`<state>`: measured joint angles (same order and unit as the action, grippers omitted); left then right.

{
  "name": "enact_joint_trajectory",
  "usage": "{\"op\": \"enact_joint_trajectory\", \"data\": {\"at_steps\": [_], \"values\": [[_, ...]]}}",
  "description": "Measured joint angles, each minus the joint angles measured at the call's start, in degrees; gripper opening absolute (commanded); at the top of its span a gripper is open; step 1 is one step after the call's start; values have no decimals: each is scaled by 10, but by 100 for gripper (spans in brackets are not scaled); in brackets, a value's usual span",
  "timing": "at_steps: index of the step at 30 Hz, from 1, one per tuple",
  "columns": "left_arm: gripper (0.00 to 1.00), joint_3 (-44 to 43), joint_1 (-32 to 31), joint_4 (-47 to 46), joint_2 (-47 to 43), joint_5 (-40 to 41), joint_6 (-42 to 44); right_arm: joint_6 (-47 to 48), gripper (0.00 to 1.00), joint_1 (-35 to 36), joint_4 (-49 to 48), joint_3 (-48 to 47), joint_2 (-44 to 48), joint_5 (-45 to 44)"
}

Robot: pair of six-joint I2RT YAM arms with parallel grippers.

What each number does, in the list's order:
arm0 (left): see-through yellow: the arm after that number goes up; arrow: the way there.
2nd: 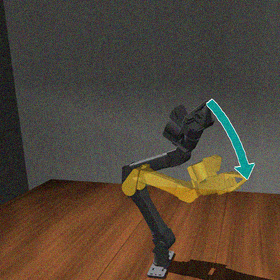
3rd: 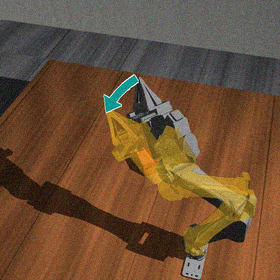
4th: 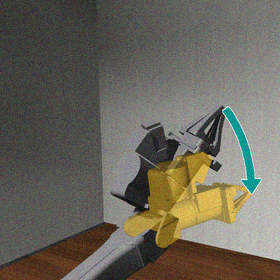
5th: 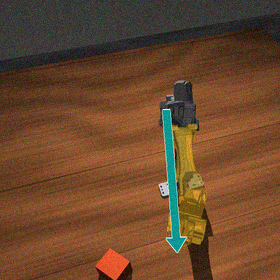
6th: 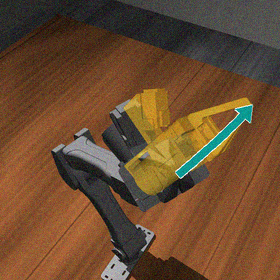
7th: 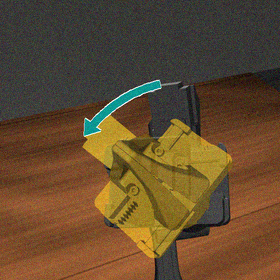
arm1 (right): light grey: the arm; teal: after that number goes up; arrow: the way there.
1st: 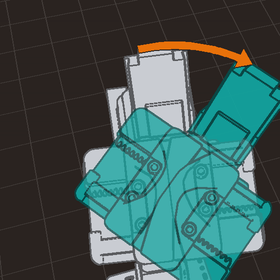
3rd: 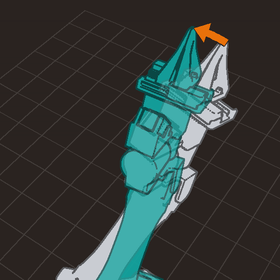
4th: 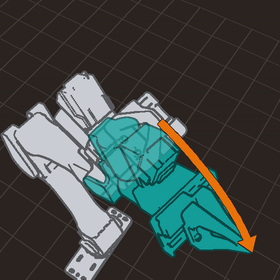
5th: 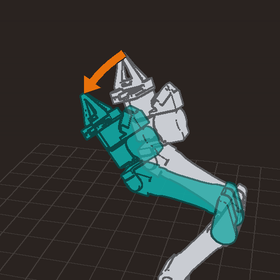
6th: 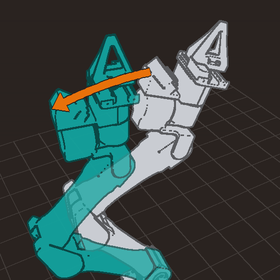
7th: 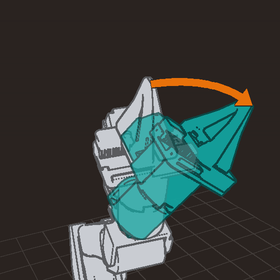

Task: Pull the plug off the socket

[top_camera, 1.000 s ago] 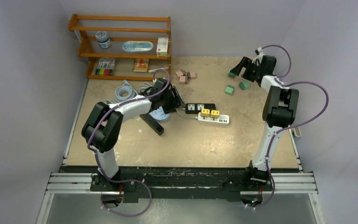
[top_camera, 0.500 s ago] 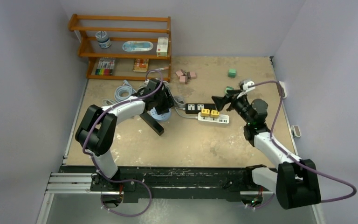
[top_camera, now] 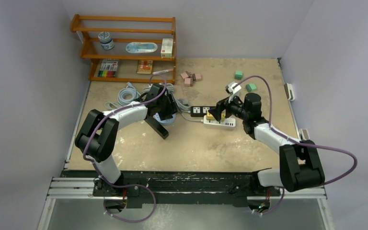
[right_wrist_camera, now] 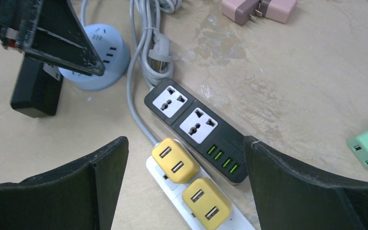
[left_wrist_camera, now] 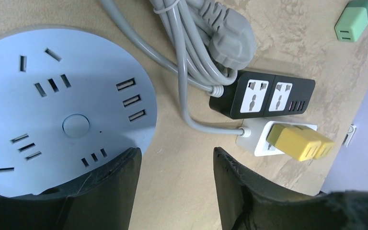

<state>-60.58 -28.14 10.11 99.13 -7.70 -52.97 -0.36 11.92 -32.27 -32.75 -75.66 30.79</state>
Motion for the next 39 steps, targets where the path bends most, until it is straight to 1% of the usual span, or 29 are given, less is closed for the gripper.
{"op": "enact_joint_trajectory", "data": {"at_steps": [3,7,11,15,20,26,29,33,34,35,36,38,39], "values": [[56,5,0,-2,-3,-10,1,43,82,5,49,-48,-35,-2],[56,6,0,-3,-3,-21,3,105,82,17,143,-148,-101,-29],[56,6,0,-2,-5,-29,3,156,83,34,228,-196,-134,-61],[56,6,0,0,-5,-38,11,197,83,45,313,-217,-144,-61],[56,6,0,3,-5,-49,16,229,83,55,354,-238,-151,-58],[56,6,0,2,-5,-54,15,261,83,73,391,-239,-161,-59],[56,6,0,2,-5,-54,15,277,79,92,403,-240,-170,-61],[56,6,0,1,-5,-54,15,294,61,106,422,-252,-197,-65],[56,6,0,1,-5,-54,15,297,54,108,428,-257,-205,-66],[56,6,0,1,-5,-54,14,300,46,108,431,-261,-212,-68],[56,6,0,0,-5,-54,15,299,35,108,434,-265,-217,-68],[56,6,0,0,-5,-54,15,305,11,108,435,-269,-218,-70],[56,7,0,-1,-5,-54,14,310,0,107,433,-271,-216,-69]]}}
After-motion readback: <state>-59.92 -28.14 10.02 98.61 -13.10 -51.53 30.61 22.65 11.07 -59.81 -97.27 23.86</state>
